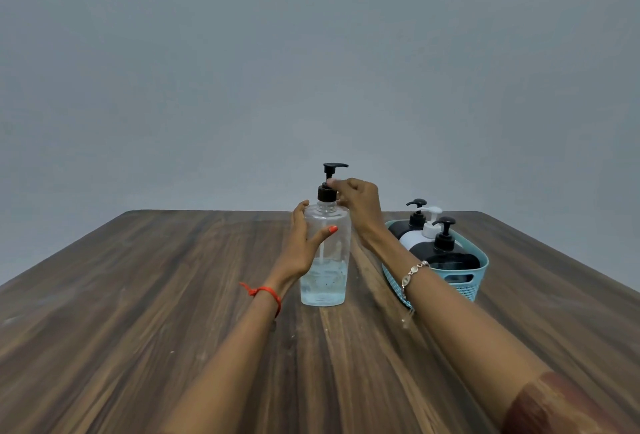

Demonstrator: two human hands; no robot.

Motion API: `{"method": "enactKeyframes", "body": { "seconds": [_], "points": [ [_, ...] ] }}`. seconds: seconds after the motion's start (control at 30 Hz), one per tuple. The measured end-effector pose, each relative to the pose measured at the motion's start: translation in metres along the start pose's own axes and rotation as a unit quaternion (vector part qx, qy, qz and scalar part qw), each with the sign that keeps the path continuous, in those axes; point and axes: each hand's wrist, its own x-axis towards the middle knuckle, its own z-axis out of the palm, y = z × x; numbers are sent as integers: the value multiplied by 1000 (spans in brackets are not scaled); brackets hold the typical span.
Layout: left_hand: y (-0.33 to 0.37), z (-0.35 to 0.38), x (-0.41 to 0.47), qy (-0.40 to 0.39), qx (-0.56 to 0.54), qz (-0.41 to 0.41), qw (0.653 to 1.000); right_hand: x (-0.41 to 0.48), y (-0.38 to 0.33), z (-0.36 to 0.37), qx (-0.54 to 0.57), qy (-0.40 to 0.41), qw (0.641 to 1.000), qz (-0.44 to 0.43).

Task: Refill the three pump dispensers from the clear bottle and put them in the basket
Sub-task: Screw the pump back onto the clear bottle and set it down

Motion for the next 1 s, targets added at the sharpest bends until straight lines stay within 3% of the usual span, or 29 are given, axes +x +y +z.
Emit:
{"method": "enactKeyframes", "body": {
  "seconds": [0.13, 0.33, 0.53, 0.7, 0.87, 1.0],
  "points": [
    [-1, 0, -1, 0, -5, -1, 1000, 2, 0, -1, 57, 67, 995, 35],
    [-1, 1, 0, 2, -11, 1, 1000, 1, -3, -3, 33, -49, 997, 40],
    [0, 1, 0, 3, -12, 10, 1000, -1, -2, -4, -71, -76, 995, 5],
    [0, 1, -1, 6, -10, 5, 1000, 4, -4, -7, -37, -111, 993, 16],
    [-3, 0, -1, -2, -18, 8, 1000, 0, -2, 6, -124, -27, 992, -24],
    [-5, -6, -2, 4, -38, -6, 999, 4, -9, 9, -68, -116, 991, 21]
  ]
}}
